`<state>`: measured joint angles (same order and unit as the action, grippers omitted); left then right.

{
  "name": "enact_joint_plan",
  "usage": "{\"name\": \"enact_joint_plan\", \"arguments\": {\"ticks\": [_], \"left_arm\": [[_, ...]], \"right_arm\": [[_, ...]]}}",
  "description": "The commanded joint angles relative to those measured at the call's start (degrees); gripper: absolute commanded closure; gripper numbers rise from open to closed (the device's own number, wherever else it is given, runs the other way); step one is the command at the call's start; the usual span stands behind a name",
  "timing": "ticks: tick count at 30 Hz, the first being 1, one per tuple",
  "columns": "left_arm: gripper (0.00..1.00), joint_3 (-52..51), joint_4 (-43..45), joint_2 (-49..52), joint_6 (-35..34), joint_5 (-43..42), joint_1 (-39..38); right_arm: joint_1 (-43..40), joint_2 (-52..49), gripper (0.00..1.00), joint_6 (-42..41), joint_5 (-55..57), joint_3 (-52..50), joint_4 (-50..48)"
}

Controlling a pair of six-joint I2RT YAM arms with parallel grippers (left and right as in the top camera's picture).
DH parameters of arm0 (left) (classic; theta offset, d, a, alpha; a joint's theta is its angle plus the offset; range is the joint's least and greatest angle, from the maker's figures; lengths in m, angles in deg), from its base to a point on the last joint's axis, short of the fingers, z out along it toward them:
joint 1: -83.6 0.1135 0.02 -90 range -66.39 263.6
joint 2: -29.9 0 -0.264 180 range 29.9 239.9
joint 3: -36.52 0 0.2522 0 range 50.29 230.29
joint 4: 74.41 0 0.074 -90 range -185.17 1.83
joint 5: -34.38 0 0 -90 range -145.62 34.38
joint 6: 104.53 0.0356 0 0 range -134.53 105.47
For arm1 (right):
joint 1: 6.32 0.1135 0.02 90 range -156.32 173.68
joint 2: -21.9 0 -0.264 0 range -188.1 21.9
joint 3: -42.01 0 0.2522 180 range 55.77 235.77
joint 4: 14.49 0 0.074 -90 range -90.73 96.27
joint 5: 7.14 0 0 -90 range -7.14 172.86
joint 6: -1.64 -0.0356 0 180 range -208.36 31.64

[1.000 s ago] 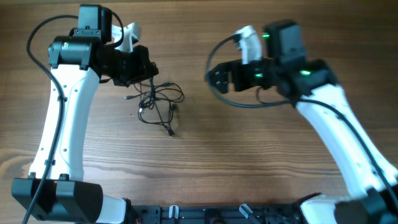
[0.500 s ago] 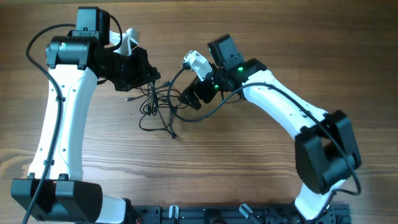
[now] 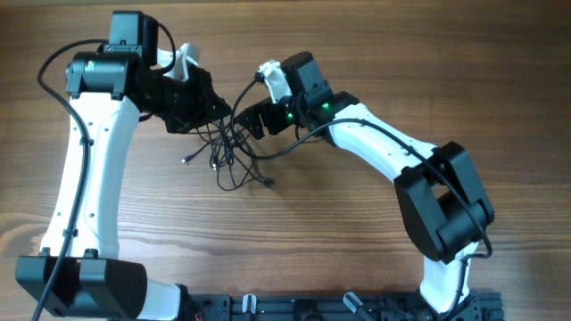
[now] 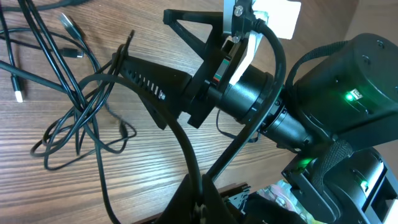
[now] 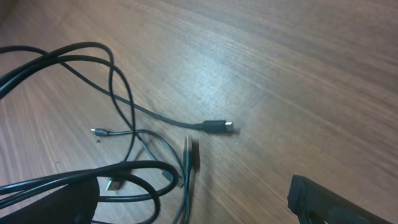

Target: Untangle cables

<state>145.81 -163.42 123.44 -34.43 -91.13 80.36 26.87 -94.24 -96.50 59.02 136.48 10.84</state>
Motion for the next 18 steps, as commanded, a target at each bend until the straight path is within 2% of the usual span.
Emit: {"name": "enact_joint_plan", "arguments": {"ticks": [1, 5, 7, 8, 9, 10, 11, 13, 16, 18], "left_arm": [[0.96, 0.07, -0.28, -0.96, -0.55, -1.57, 0.26], [0.96, 0.07, -0.28, -0.96, -0.52, -4.74, 0.26], [0.96, 0.07, -1.22, -0.96, -0.48, -4.96, 0.26], [0.96, 0.07, -1.81, -0.96, -0.26, -4.94, 0.26], [0.96, 0.07, -2.05, -0.96, -0.07, -4.74, 0.26], [0.96, 0.07, -2.05, -0.96, -0.09, -3.5, 0.26], [0.96, 0.07, -2.03, -0.96, -0.09, -1.49, 0.26], [0.96, 0.07, -2.03, -0.94, -0.35, 2.27, 0.26], [0.96, 0.07, -1.95, -0.83, -4.0, 18.05, 0.26], [0.96, 0.07, -1.44, -0.61, -6.23, 28.26, 0.26]], "right_arm": [[1.16, -0.68, 0.01, -0.85, -3.41, 0.26, 2.75], [3.82, -0.68, 0.01, -1.81, -1.77, 0.26, -0.96], [4.09, -0.68, 0.01, -9.64, 8.15, 0.26, -3.5], [4.0, -0.68, 0.14, -10.84, 10.75, 0.26, -4.07], [3.63, -0.66, 0.51, -11.89, 11.61, 0.26, -4.79], [3.08, -0.63, 0.85, -13.84, 11.39, 0.28, -5.09], [2.69, -0.48, 0.96, -15.61, 11.41, 0.28, -4.87], [1.53, 1.16, 0.96, -16.48, 11.17, 0.28, -3.39], [-1.62, 10.45, 0.96, -16.94, 11.26, 0.28, 0.94], [-4.35, 20.17, 0.96, -17.38, 12.46, 0.28, 3.28]]}}
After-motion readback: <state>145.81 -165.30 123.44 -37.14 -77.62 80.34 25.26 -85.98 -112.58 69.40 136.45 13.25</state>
